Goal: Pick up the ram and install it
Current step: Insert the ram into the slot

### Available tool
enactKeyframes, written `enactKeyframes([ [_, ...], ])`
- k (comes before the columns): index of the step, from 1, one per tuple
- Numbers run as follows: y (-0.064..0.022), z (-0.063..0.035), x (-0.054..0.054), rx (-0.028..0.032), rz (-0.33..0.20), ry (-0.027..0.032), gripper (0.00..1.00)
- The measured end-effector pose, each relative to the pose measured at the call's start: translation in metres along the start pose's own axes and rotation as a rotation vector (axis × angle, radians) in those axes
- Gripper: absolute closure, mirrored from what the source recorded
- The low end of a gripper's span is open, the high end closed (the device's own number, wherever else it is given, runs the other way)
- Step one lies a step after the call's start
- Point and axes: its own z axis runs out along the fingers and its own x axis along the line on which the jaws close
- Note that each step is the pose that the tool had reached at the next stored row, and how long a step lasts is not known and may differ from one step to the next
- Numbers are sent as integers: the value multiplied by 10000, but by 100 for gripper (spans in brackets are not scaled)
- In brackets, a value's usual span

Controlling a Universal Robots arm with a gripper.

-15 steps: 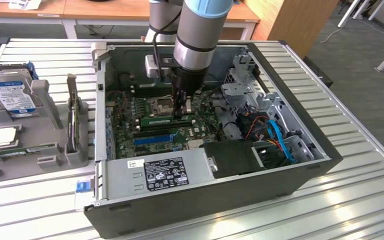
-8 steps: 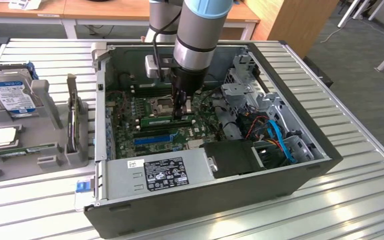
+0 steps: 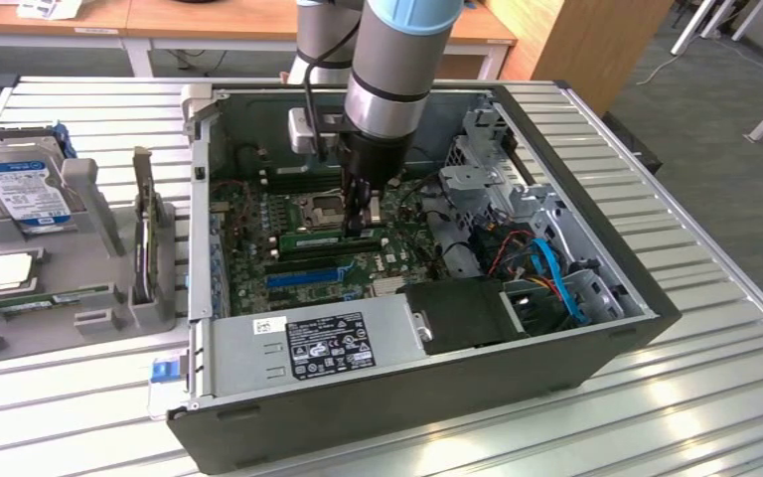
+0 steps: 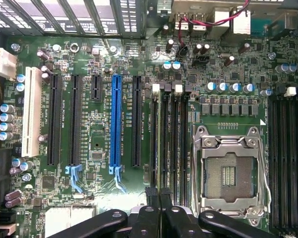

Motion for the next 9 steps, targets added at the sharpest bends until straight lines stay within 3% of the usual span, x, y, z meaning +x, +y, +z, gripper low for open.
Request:
enactKeyframes([
  [9,0,-2,1,6,175,-9,88],
])
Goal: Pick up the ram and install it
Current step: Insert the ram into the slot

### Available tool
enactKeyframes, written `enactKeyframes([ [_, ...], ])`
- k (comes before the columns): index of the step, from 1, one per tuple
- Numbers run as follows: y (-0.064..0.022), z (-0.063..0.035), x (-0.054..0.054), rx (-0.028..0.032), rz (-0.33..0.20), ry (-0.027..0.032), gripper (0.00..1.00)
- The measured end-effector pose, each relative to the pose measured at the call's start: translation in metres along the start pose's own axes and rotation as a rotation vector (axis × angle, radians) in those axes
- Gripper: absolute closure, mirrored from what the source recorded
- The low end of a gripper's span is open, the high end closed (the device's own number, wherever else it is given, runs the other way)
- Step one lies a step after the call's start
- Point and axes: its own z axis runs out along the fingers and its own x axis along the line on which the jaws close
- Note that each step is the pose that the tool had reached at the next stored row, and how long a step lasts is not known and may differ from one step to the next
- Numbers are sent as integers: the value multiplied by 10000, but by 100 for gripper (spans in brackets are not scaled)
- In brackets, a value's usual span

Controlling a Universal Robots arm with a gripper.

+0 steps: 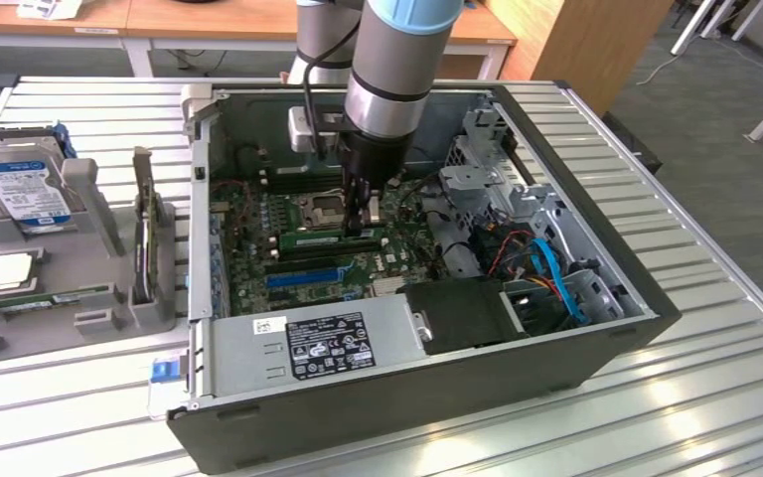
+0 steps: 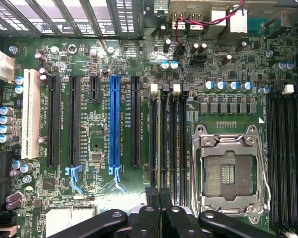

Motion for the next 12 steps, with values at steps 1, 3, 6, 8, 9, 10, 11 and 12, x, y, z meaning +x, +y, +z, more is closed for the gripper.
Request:
enactKeyframes([
  [1,0,0,0,0,0,0,88],
  [3,0,0,0,0,-12,0,88],
  [6,0,0,0,-2,-55,4,88],
  [8,0,-1,1,-3,-98,8,88],
  [9,0,0,0,-5,-124,8,88],
  [10,0,0,0,-6,-148,9,88],
  [11,0,0,0,-6,-172,11,88],
  [12,0,0,0,-7,-189,13,88],
])
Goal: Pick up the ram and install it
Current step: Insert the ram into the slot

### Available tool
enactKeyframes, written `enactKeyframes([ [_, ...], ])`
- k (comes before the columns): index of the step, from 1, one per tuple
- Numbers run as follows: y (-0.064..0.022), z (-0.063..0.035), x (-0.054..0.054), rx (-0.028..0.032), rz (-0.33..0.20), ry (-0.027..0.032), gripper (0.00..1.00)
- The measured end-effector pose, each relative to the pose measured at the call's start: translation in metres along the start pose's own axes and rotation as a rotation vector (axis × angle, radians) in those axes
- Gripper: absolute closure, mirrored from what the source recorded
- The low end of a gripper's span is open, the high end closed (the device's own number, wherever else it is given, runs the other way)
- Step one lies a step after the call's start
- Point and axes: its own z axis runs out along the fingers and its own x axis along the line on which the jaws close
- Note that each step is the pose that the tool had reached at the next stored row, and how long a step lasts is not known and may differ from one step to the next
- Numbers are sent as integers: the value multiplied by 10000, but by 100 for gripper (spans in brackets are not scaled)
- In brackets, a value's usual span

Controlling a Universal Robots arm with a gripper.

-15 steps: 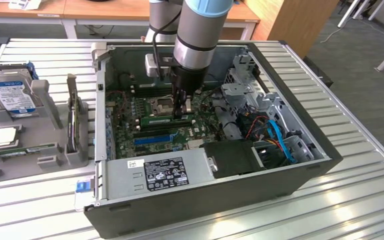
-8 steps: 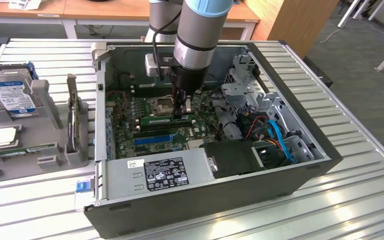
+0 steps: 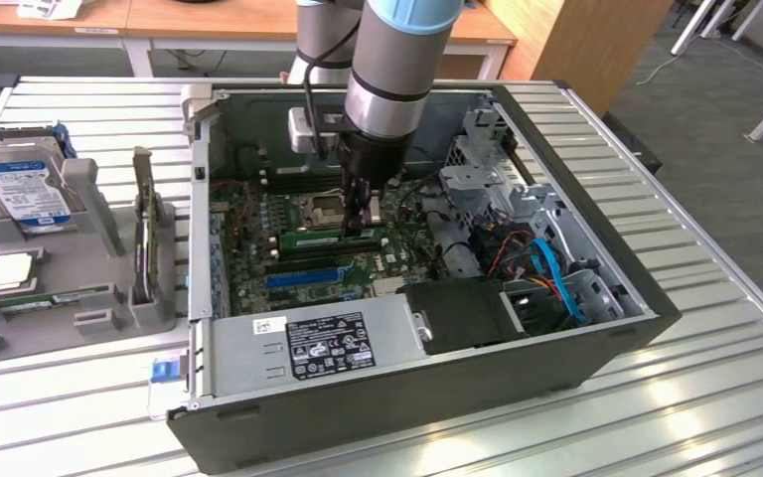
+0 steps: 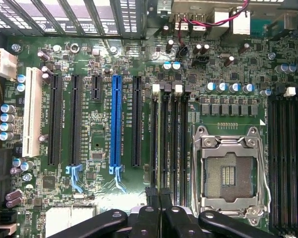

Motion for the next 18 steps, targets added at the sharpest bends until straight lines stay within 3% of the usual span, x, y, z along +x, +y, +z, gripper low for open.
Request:
enactKeyframes([
  [18,4,1,17,0,-6,1,88],
])
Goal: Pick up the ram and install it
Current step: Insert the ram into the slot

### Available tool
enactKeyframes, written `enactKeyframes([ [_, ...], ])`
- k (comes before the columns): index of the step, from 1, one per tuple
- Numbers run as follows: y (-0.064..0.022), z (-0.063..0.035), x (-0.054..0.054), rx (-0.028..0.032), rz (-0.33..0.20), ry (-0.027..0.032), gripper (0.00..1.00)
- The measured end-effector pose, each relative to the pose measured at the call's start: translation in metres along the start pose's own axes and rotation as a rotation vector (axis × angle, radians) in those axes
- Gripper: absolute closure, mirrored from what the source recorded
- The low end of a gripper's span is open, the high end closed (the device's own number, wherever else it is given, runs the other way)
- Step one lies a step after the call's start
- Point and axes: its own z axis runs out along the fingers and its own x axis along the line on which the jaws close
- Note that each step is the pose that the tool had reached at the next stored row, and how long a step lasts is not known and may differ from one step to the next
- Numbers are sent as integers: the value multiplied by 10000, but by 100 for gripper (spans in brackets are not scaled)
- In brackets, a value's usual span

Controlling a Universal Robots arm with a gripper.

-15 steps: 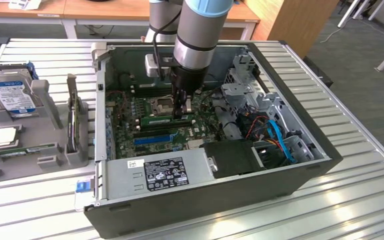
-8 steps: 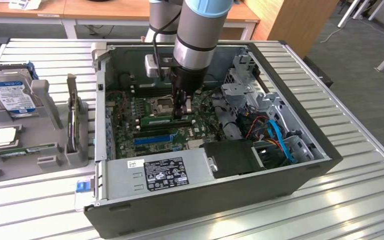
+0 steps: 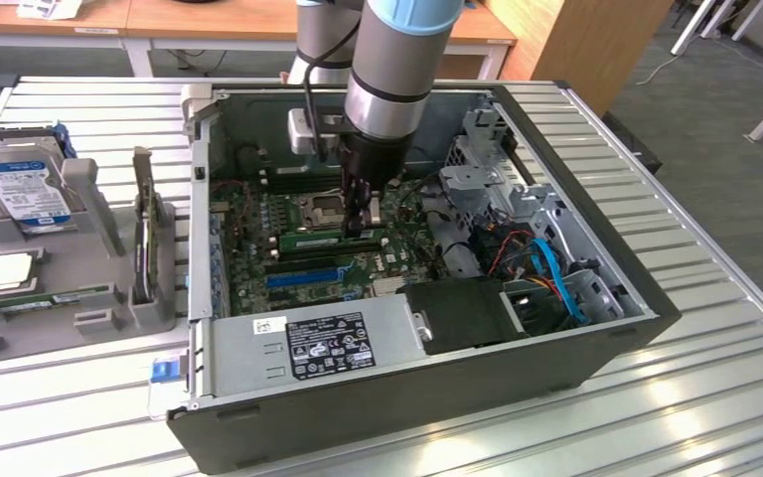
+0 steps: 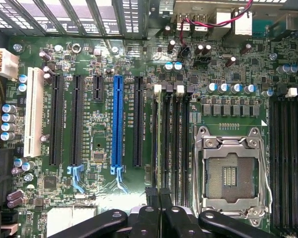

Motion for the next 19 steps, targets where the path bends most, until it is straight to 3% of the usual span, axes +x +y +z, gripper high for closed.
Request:
enactKeyframes([
  [19,-2,10,-11,1,-1,-2,88],
])
